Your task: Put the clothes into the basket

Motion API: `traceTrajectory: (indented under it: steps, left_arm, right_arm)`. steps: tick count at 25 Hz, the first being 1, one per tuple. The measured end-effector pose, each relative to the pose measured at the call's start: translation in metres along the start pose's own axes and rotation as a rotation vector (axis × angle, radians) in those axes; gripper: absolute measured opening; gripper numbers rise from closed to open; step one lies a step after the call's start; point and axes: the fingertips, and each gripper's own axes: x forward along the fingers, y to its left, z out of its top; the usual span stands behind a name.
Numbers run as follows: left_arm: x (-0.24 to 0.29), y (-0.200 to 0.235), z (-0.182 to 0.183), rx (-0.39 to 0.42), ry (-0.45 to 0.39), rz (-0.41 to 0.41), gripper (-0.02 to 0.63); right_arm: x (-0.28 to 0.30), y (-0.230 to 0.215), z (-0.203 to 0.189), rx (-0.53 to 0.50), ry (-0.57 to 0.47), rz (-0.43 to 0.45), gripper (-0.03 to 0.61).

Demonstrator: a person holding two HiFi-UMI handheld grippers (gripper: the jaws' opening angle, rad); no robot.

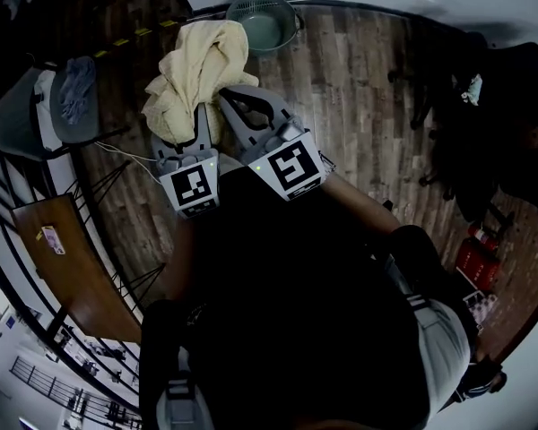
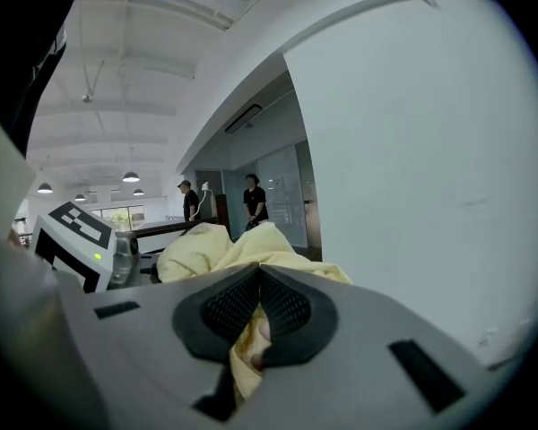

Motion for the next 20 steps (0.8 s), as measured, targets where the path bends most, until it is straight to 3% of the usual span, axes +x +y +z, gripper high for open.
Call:
traceTrajectory:
  steps: [9, 20]
  left_arm:
    - [0.036, -0.057, 0.016, -0.038, 0.016, 0.123, 0.172]
    - [0.073, -0.065, 0.007, -0.082, 0.057, 0.156, 0.172]
  right_arm:
    - [-0.029, -0.067, -0.005, -0.059, 0.03, 0.13, 0.011]
    - [-0.016, -0.107, -0.006, -0.055, 0.038, 0.15, 0.011]
